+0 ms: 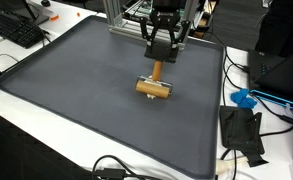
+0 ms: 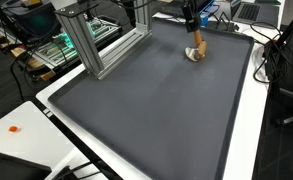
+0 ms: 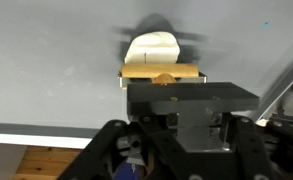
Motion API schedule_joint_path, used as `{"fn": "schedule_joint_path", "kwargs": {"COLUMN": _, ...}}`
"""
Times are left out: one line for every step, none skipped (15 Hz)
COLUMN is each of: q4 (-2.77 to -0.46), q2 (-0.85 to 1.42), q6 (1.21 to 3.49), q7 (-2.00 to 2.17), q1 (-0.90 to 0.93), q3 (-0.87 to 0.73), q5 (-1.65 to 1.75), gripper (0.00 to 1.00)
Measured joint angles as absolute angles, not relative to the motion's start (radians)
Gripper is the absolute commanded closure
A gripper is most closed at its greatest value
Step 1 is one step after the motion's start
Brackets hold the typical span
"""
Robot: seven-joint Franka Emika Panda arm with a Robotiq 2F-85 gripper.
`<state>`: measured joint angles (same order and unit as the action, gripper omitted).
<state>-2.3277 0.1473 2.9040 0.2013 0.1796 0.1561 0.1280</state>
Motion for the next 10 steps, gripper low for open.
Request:
{"fn": "schedule_joint_path", "kwargs": {"q4": -2.328, "q2": 0.148, "q6": 2.904, "q7": 0.201, "q1": 0.180, "q3": 0.156, "q5": 0.128, "gripper": 0.71}}
{"fn": "schedule_joint_path", "kwargs": {"q4": -2.327, "q2": 0.148, "q6": 2.903, "q7": 0.201, "q1": 0.180, "q3": 0.156, "q5": 0.128, "gripper": 0.71}}
{"fn": "schedule_joint_path", "kwargs": {"q4": -2.325, "q2": 0.147, "q6": 2.897, "q7": 0.202, "q1": 0.180, "q3": 0.156, "q5": 0.128, "gripper": 0.71}}
{"fn": "schedule_joint_path", "kwargs": {"q4": -2.320, "q2": 0.147, "q6": 2.886, "q7": 0.202, "q1": 0.180, "q3": 0.156, "q5": 0.128, "gripper": 0.71}}
{"fn": "schedule_joint_path", "kwargs": {"q4": -2.312, "q2": 0.147, "q6": 2.867, "q7": 0.202, "q1": 0.181, "q3": 0.156, "q5": 0.128, "gripper": 0.71}}
{"fn": "schedule_joint_path", "kwargs": {"q4": -2.301, "q2": 0.147, "q6": 2.839, "q7": 0.203, "q1": 0.182, "q3": 0.156, "q5": 0.128, "gripper": 0.71}}
{"fn": "schedule_joint_path", "kwargs": {"q4": -2.287, "q2": 0.146, "q6": 2.806, "q7": 0.203, "q1": 0.185, "q3": 0.156, "q5": 0.128, "gripper": 0.71}}
{"fn": "schedule_joint_path", "kwargs": {"q4": -2.273, "q2": 0.145, "q6": 2.769, "q7": 0.203, "q1": 0.189, "q3": 0.156, "q5": 0.128, "gripper": 0.71}}
{"fn": "schedule_joint_path", "kwargs": {"q4": -2.261, "q2": 0.143, "q6": 2.736, "q7": 0.203, "q1": 0.192, "q3": 0.156, "q5": 0.128, "gripper": 0.71}}
{"fn": "schedule_joint_path", "kwargs": {"q4": -2.251, "q2": 0.141, "q6": 2.704, "q7": 0.203, "q1": 0.194, "q3": 0.156, "q5": 0.127, "gripper": 0.71}}
